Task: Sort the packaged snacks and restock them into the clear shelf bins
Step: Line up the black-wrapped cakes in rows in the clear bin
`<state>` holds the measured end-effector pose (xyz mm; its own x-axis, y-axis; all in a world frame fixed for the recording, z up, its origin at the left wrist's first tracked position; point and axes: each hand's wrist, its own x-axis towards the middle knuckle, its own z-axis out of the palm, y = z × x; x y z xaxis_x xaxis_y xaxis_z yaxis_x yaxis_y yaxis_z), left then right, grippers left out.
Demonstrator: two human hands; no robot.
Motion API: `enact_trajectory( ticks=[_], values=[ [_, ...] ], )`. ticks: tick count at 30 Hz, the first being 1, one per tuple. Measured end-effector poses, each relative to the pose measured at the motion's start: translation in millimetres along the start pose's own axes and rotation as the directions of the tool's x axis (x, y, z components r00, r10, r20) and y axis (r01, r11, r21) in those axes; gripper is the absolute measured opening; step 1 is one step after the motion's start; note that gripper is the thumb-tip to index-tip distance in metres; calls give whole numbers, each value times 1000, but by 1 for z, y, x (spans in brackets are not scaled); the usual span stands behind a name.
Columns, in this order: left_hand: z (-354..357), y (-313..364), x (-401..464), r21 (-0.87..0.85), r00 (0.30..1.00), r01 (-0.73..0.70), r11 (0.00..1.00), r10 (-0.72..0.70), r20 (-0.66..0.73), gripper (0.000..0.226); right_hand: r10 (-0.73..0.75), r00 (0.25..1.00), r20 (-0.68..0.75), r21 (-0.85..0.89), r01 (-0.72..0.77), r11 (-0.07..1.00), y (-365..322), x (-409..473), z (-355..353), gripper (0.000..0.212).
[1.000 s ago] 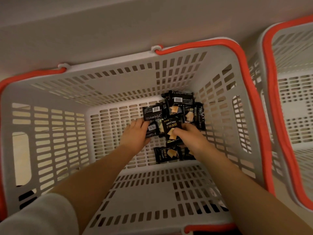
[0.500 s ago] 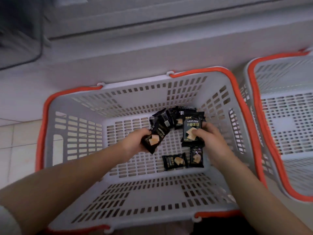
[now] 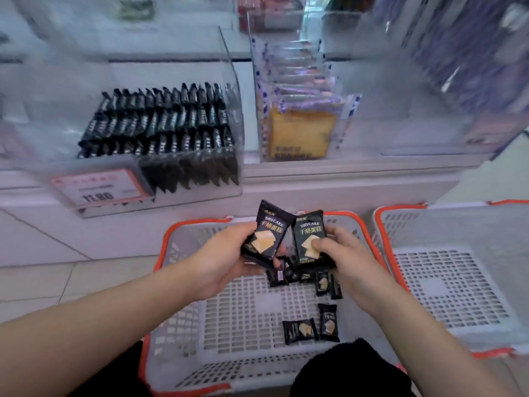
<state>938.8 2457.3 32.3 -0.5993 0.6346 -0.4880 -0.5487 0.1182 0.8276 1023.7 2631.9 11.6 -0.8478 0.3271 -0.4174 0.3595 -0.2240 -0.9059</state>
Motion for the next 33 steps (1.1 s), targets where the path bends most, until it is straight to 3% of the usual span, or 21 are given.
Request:
enact_trajectory(
  ticks=[4, 8, 12, 17, 19, 22, 24, 25, 27, 29, 31, 33],
  values=[
    [0, 21, -27, 152, 962, -193, 969, 218, -165, 34, -175, 983, 59, -124, 181, 976, -39, -22, 41, 29],
    [0, 43, -50, 225, 898, -337, 914, 384, -213, 25, -367, 920, 140, -294, 392, 872, -73, -41, 82, 30],
    [-7, 64, -67, 249, 802, -471, 846, 529, -279, 17, -516, 834, 194, -261, 551, 793, -98, -50, 123, 36],
    [-33, 94, -82, 166, 810, -488, 857, 515, -281, 37, -552, 778, 300, -222, 620, 753, -119, -46, 176, 26],
    [-49, 108, -91, 9, 821, -512, 859, 493, -287, 35, -551, 753, 360, -234, 644, 728, -131, -41, 194, 29],
    [-84, 133, -107, -184, 832, -553, 813, 524, -183, 44, -536, 699, 473, -214, 681, 700, -154, -30, 217, 31],
    [-110, 152, -114, -26, 777, -612, 791, 594, -206, 29, -522, 693, 498, -240, 688, 685, -171, -17, 234, 28],
    [-123, 160, -116, 180, 709, -626, 759, 650, -274, 19, -513, 713, 479, -272, 676, 685, -178, -7, 242, 27],
    [-150, 168, -115, 605, 546, -482, 634, 757, -358, 20, -489, 775, 401, -395, 628, 671, -186, 21, 260, 25],
    [-172, 172, -111, 727, 474, -332, 601, 773, -422, 33, -446, 839, 312, -540, 543, 644, -189, 53, 276, 20],
    [-189, 172, -104, 685, 512, -299, 664, 718, -472, 40, -397, 891, 221, -667, 435, 605, -189, 86, 292, 20],
    [-198, 171, -96, 601, 626, -316, 734, 638, -449, 41, -404, 897, 179, -771, 383, 509, -190, 115, 308, 24]
  ],
)
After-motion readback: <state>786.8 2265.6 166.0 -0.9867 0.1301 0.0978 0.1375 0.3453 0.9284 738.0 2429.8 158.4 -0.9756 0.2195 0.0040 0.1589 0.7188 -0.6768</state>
